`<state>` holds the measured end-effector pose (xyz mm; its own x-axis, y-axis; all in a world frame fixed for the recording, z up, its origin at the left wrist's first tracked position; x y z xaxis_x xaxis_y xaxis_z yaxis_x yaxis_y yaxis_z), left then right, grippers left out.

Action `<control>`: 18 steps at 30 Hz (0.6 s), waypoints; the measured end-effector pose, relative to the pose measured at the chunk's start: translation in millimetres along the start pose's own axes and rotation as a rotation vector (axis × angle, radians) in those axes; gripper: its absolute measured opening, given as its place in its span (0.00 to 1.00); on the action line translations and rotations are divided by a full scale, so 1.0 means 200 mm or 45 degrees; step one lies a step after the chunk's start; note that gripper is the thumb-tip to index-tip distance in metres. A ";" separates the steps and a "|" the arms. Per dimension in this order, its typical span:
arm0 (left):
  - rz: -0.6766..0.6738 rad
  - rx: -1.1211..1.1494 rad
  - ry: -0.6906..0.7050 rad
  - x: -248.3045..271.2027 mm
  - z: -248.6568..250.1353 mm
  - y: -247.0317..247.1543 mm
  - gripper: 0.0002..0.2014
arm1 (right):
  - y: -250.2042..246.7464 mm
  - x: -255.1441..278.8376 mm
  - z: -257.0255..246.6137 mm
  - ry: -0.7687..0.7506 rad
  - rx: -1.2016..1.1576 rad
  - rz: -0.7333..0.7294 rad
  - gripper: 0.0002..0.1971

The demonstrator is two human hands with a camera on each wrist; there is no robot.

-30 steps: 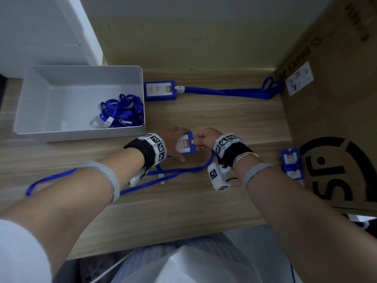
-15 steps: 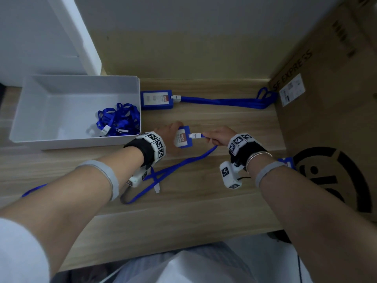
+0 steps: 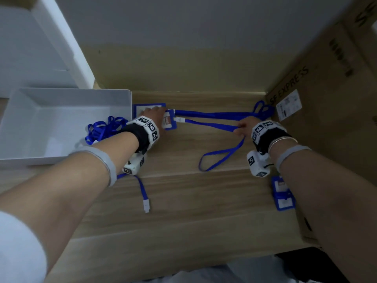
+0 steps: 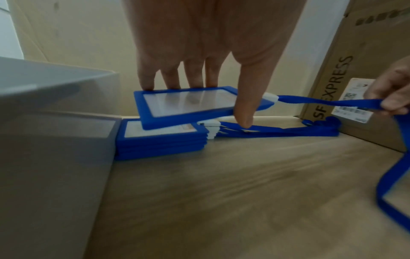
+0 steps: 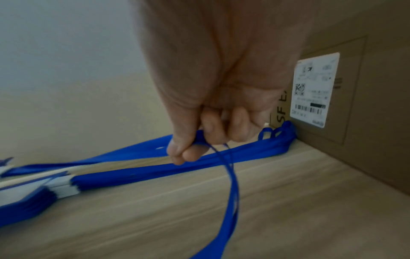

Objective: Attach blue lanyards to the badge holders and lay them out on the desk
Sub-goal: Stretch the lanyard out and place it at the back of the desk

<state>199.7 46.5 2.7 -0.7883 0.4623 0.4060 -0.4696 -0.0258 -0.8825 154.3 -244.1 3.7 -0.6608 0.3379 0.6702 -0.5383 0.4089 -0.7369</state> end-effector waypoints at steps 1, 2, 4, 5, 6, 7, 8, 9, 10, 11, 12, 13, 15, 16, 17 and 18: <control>-0.014 -0.024 -0.021 -0.03 -0.02 -0.02 0.34 | -0.03 -0.03 0.02 0.017 0.011 0.015 0.11; -0.021 -0.037 -0.038 -0.05 -0.03 -0.03 0.34 | -0.07 -0.05 0.05 0.045 -0.005 0.041 0.09; -0.014 -0.045 -0.062 -0.09 -0.07 -0.05 0.35 | -0.14 -0.12 0.12 0.085 -0.113 0.129 0.13; -0.015 -0.032 -0.084 -0.11 -0.08 -0.05 0.36 | -0.18 -0.15 0.14 0.101 -0.138 0.191 0.16; -0.016 -0.007 -0.105 -0.13 -0.09 -0.04 0.37 | -0.22 -0.17 0.16 0.124 -0.125 0.251 0.17; -0.025 0.016 -0.124 -0.15 -0.11 -0.04 0.37 | -0.25 -0.19 0.17 0.151 -0.087 0.295 0.17; -0.040 0.033 -0.144 -0.16 -0.11 -0.04 0.37 | -0.27 -0.19 0.19 0.184 -0.035 0.309 0.17; -0.057 0.033 -0.164 -0.17 -0.12 -0.04 0.37 | -0.29 -0.20 0.20 0.208 -0.019 0.311 0.17; -0.069 0.020 -0.184 -0.19 -0.13 -0.04 0.36 | -0.31 -0.22 0.20 0.210 -0.019 0.339 0.17; -0.076 0.006 -0.199 -0.21 -0.15 -0.04 0.36 | -0.33 -0.25 0.21 0.208 -0.018 0.355 0.17; -0.079 -0.008 -0.208 -0.22 -0.15 -0.03 0.36 | -0.34 -0.27 0.22 0.209 -0.054 0.371 0.17; -0.087 -0.019 -0.218 -0.23 -0.16 -0.02 0.36 | -0.36 -0.29 0.24 0.218 -0.111 0.412 0.17; -0.097 -0.030 -0.235 -0.26 -0.17 -0.01 0.36 | -0.37 -0.32 0.26 0.267 -0.170 0.460 0.17; -0.106 -0.032 -0.242 -0.26 -0.17 -0.01 0.35 | -0.36 -0.32 0.26 0.301 -0.163 0.438 0.16; -0.108 -0.027 -0.253 -0.27 -0.18 -0.01 0.35 | -0.36 -0.33 0.27 0.353 -0.119 0.400 0.14; -0.114 -0.025 -0.265 -0.28 -0.18 0.00 0.35 | -0.35 -0.33 0.28 0.437 -0.101 0.358 0.11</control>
<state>258.4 53.2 -27.9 -0.8101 0.2688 0.5211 -0.5349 0.0253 -0.8446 205.5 -342.4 6.1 -0.5567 0.7015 0.4451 -0.3120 0.3200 -0.8946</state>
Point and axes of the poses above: each hand's wrist, its own x-axis away from the middle knuckle, its own y-axis out of the palm, z = x × y, the point moved 7 cm from there along -x, towards the middle knuckle, and after that the axes turned 11 degrees about y, right-handed, at the moved point
